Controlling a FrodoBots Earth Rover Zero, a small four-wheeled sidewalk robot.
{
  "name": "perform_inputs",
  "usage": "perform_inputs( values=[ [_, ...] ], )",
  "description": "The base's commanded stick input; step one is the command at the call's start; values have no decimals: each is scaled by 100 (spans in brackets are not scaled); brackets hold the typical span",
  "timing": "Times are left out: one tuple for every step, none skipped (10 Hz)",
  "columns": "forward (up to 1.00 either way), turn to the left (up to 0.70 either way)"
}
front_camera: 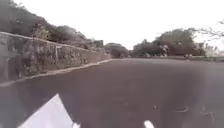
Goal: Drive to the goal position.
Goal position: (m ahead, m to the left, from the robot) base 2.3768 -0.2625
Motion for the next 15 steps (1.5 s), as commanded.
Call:
perform_inputs(
  values=[
    [50, -50],
    [50, -50],
    [50, -48],
    [50, -45],
    [50, 0],
    [50, 0],
    [50, 0],
    [50, 0],
    [50, 0],
    [50, 0],
    [50, 0],
    [50, 0],
    [50, 0],
    [50, 0],
    [50, 0]
  ],
)
